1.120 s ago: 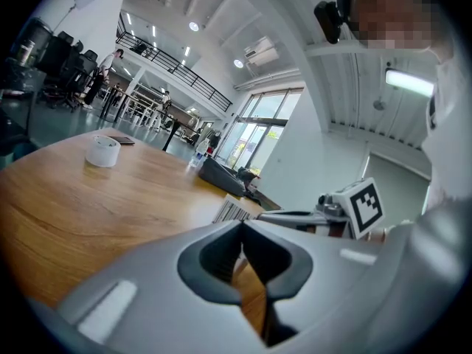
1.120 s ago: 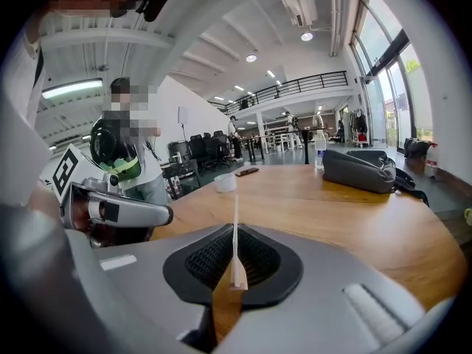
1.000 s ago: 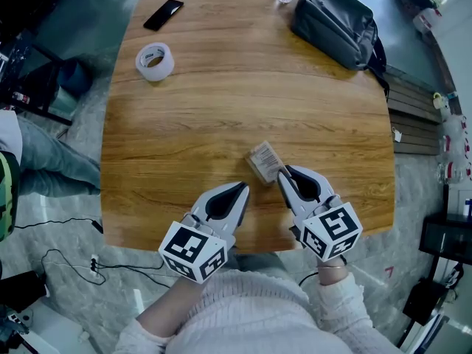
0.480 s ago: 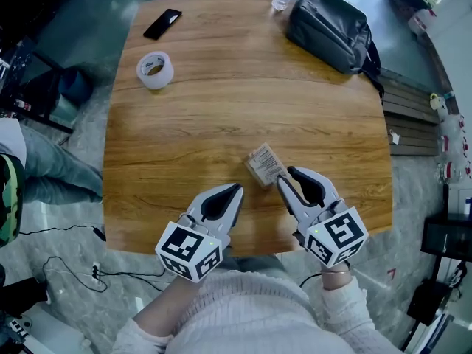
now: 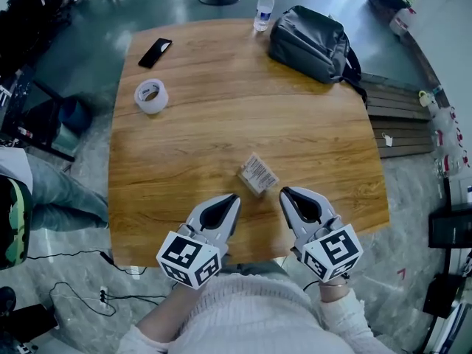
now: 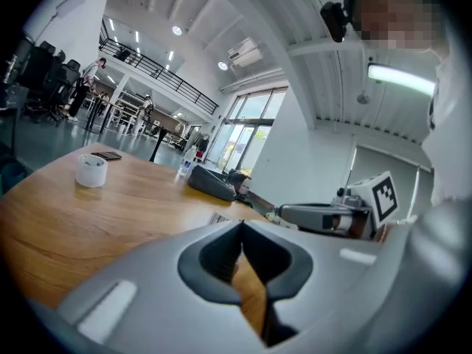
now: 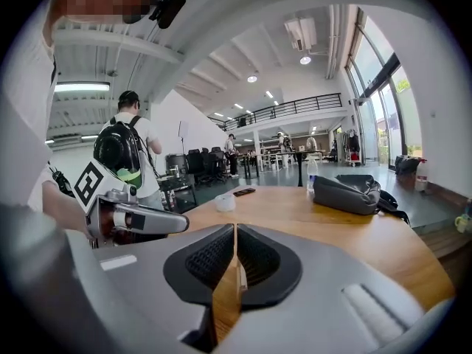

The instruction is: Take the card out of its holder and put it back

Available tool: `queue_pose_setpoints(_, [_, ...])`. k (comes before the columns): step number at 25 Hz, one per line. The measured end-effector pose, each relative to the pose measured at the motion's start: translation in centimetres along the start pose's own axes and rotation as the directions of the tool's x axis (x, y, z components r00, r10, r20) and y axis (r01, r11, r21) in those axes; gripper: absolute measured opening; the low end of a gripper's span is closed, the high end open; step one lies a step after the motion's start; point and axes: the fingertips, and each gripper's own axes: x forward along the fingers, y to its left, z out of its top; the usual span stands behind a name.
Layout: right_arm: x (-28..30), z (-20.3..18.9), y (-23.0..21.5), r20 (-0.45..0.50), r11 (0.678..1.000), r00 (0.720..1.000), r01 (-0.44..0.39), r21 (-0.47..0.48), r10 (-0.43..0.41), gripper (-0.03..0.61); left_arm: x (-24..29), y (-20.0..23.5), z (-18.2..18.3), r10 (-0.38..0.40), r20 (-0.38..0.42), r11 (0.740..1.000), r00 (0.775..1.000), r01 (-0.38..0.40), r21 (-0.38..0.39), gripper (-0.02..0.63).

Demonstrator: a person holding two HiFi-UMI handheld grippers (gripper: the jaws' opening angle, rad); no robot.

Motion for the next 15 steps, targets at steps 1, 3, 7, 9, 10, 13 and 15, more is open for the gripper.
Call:
queue_pose_setpoints(1, [-0.3,-0.1,0.1,0.001,1.0,1.0,0.006,0.003,-0.006,0.012,0.0,-0.3,0.0,-0.007,-0.002,1.0,1.0,0.007,0.002,0.009])
queue_pose_setpoints(3, [-0.6,-0.3,0.5,0.006,1.0,1.0,0.013,0.016,-0.013,0.002,-0.1,-0.8,0.0,-0.021,-0.009,1.0,1.0,0.021,0.007,0.009])
queue_pose_setpoints(7, [-1.1,-0.8,1.1,0.009,0.999,1.0,0.025,0.031,-0.025,0.0,-0.2,-1.8,-0.2,-0.049,-0.025,0.999,0.998,0.05,0.019,0.009])
queue_pose_setpoints(9, [-1.4,-1.1,1.4,0.007,0.999,1.0,0.026,0.036,-0.026,0.0,-0.1,-2.3,-0.4,-0.061,-0.033,0.998,0.998,0.062,0.024,0.009])
queue_pose_setpoints(10, [-1.5,-1.2,1.5,0.008,0.999,1.0,0.022,0.042,-0.023,0.0,0.0,-2.5,-0.5,-0.066,-0.037,0.997,0.997,0.067,0.023,0.009])
queue_pose_setpoints(13, [-1.9,-1.4,1.8,0.011,0.998,1.0,0.009,0.058,-0.01,0.0,0.2,-2.9,-0.7,-0.076,-0.046,0.997,0.996,0.077,0.018,0.009])
queue_pose_setpoints(15, [-2.0,-1.6,2.0,0.014,0.997,1.0,0.008,0.073,-0.009,0.0,0.1,-2.9,-0.6,-0.079,-0.05,0.996,0.996,0.08,0.025,0.009])
